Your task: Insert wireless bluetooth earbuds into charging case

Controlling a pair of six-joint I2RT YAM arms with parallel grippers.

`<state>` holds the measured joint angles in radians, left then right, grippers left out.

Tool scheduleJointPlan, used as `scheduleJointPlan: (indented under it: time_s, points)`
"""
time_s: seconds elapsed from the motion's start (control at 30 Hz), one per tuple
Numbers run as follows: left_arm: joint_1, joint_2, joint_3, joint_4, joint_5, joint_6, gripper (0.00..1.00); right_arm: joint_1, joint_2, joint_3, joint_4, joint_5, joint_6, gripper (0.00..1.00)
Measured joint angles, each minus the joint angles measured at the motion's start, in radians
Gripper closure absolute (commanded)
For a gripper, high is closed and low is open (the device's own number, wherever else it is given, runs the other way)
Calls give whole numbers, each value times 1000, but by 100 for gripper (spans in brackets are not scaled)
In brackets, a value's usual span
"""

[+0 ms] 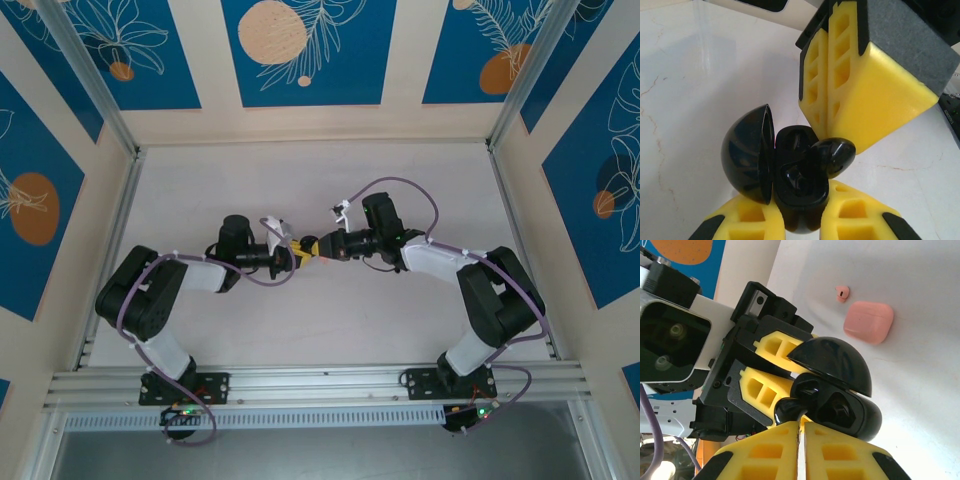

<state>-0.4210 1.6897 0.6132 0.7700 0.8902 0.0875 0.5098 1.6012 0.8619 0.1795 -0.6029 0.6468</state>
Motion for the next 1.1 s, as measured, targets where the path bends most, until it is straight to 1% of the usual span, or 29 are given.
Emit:
scheduleJointPlan:
  time_s: [0.87, 1.1]
  points:
    - [0, -8, 0, -4, 0, 1, 93, 19, 10, 42, 0, 1, -10, 88]
    - [0, -8, 0, -8, 0, 19, 93, 21, 20, 55, -1, 4, -14, 88]
